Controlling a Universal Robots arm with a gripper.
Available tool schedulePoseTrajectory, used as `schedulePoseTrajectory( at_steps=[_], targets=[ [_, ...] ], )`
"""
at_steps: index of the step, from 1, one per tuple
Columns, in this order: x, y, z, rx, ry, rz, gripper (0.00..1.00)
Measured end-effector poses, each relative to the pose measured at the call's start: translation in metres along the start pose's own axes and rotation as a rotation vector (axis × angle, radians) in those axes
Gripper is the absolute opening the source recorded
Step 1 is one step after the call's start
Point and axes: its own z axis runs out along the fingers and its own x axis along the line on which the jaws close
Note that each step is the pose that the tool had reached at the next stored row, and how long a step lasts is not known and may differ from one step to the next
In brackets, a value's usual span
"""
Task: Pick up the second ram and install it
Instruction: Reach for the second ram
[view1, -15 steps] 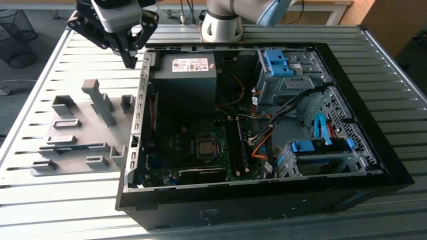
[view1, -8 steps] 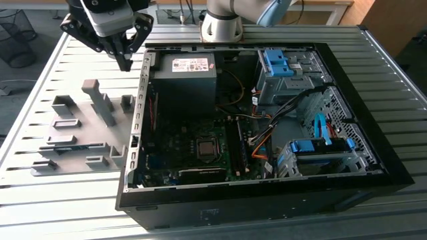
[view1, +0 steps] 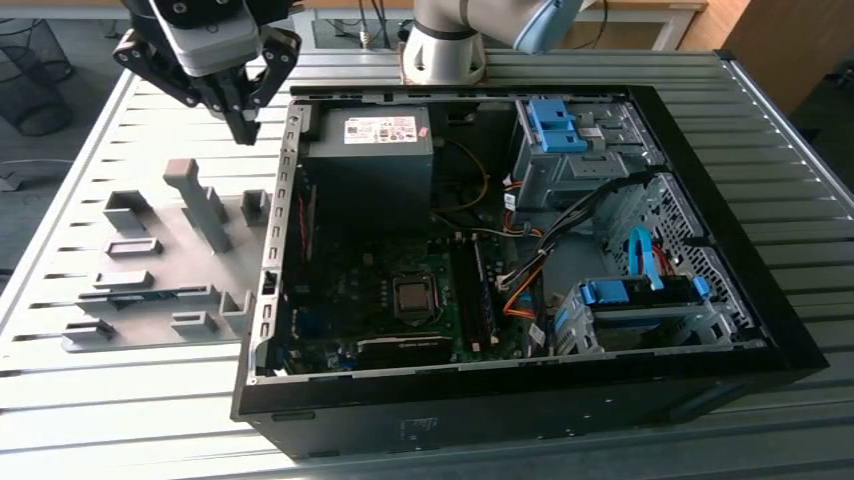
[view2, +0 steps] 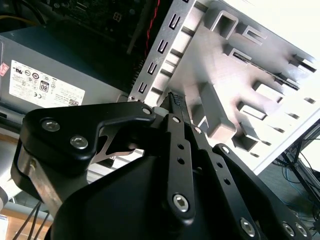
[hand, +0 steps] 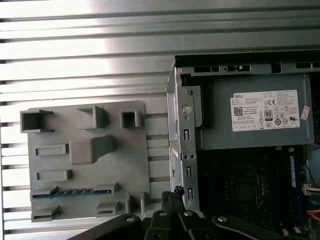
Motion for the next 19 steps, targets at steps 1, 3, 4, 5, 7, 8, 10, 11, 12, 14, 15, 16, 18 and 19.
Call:
schedulePoseTrajectory(
  at_steps=[1,3,4,5,7,8,10,11,12,14,15,16,18,19],
  targets=[
    [0.0002,0.0,0.0001,-0.0001,-0.0001,0.0,0.1],
    [0.0006,0.0,0.0001,-0.0001,-0.0001,0.0,0.1],
    [0.001,-0.0001,0.0001,0.0,0.0,0.0,0.1],
    [0.0015,-0.0001,0.0002,0.0,-0.0001,0.0,0.1],
    [0.0018,-0.0001,0.0003,-0.0001,-0.0001,0.0,0.1],
    [0.002,-0.0002,0.0003,0.0,-0.0001,0.0,0.1],
    [0.0022,-0.0002,0.0003,-0.0001,-0.0001,0.0,0.1],
    [0.0024,-0.0002,0.0003,0.0,-0.0001,0.0,0.1],
    [0.0025,-0.0002,0.0004,-0.0001,-0.0001,0.0,0.1],
    [0.0029,-0.0002,0.0005,-0.0001,-0.0001,0.0,0.1],
    [0.0031,-0.0003,0.0005,0.0,-0.0001,0.0,0.1],
    [0.0032,-0.0003,0.0005,0.0,-0.0001,0.0,0.1],
    [0.0043,-0.0003,0.0006,0.0,0.0,0.0,0.1],
    [0.0044,-0.0003,0.0006,0.0,-0.0001,0.0,0.1]
  ],
)
